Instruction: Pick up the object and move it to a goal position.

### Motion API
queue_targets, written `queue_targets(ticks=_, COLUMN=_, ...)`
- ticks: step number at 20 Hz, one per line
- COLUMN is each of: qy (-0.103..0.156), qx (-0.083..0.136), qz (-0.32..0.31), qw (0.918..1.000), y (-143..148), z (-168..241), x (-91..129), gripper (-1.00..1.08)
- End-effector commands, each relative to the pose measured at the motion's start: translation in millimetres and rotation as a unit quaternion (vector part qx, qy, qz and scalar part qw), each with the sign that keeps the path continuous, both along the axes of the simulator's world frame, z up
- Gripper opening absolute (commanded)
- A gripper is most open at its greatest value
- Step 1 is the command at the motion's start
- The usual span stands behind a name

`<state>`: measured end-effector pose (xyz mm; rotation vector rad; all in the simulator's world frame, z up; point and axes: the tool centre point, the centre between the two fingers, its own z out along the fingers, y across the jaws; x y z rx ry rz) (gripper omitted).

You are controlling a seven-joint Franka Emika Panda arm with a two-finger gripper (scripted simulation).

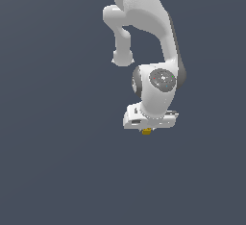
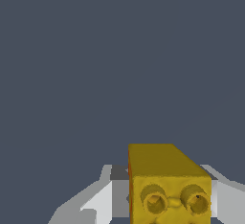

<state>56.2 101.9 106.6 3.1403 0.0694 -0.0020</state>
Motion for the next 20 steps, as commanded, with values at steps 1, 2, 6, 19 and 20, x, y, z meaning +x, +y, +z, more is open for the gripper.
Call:
queue_targets(ticks=1, qy=0.0, qx=0.0, qz=0.0, qw=1.0, y=19.1, z=22.1, x=-9.9, gripper=-1.0)
queue_targets(ticks=2, qy=-0.001, qx=0.0, qz=0.0, qw=1.0, y=26.8, z=30.8, x=-13.7, gripper=-1.0)
queue_targets(ticks=6, qy=-0.001, qx=0.0, qz=0.0, qw=1.0, y=55.5, z=63.9, x=-27.8, gripper=-1.0)
queue_targets(ticks=19, qy=-0.001, qx=0.0, qz=0.0, qw=1.0, y=109.0, z=124.8, x=-50.3, gripper=-1.0)
queue_targets(ticks=20, qy=-0.001, qx=0.0, qz=0.0, qw=1.0, y=109.3, z=125.1, x=-50.3, gripper=-1.0)
